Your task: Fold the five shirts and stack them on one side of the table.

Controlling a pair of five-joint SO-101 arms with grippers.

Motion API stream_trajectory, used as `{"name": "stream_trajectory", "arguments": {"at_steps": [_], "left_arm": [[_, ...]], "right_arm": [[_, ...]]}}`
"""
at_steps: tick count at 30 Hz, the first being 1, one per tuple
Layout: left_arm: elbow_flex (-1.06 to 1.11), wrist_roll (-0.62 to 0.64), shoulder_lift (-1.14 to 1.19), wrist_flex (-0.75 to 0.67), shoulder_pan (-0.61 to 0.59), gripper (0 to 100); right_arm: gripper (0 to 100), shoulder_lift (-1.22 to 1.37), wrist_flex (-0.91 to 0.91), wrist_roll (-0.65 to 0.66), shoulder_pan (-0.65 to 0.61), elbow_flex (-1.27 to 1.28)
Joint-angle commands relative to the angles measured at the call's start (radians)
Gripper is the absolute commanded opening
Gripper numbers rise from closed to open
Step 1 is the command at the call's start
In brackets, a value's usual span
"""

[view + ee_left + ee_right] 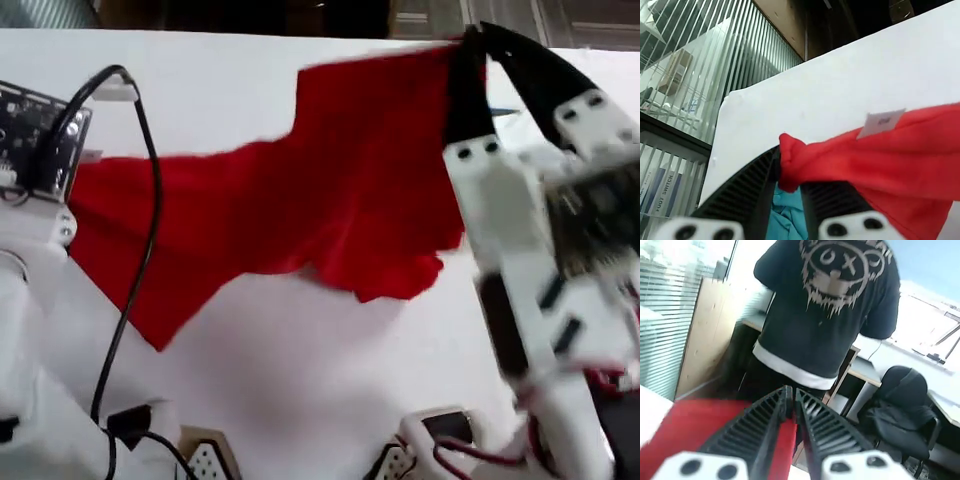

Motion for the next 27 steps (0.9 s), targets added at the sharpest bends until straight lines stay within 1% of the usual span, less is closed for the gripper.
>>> {"name": "stream_trajectory", "arguments": {"at_steps": [1, 3, 7, 11, 12, 14, 16, 17, 21, 22, 24, 27], "left_arm": [[0.005, 0.008, -0.068, 0.011, 0.008, 3], [0.05, -0.021, -0.117, 0.009, 0.008, 3], [0.176, -0.035, -0.226, 0.005, 0.006, 3], [0.311, -0.038, -0.302, -0.051, 0.008, 3], [0.34, -0.04, -0.316, -0.061, 0.005, 3], [0.395, -0.058, -0.339, -0.072, 0.003, 3], [0.446, -0.071, -0.361, -0.074, 0.003, 3], [0.467, -0.074, -0.367, -0.074, 0.003, 3], [0.538, -0.074, -0.381, -0.11, 0.002, 3], [0.544, -0.074, -0.381, -0.114, 0.002, 3], [0.549, -0.074, -0.381, -0.114, 0.002, 3], [0.549, -0.074, -0.381, -0.114, 0.002, 3]], "right_arm": [[1.9, -0.022, 0.068, 0.006, -0.001, -0.117], [1.9, -0.022, 0.107, 0.006, -0.001, -0.172], [1.9, -0.022, 0.156, 0.006, -0.001, -0.245], [1.9, -0.005, 0.188, -0.011, -0.001, -0.204], [1.9, -0.002, 0.205, -0.041, -0.004, -0.164], [1.9, 0.015, 0.259, -0.153, -0.033, -0.068], [1.9, 0.036, 0.294, -0.252, -0.068, 0.084], [2.0, 0.053, 0.294, -0.276, -0.087, 0.175], [2.8, 0.154, 0.217, -0.279, -0.176, 0.557], [4.5, 0.185, 0.189, -0.279, -0.193, 0.644], [10.8, 0.251, 0.119, -0.279, -0.228, 0.784], [19.3, 0.341, 0.022, -0.279, -0.275, 0.901]]}}
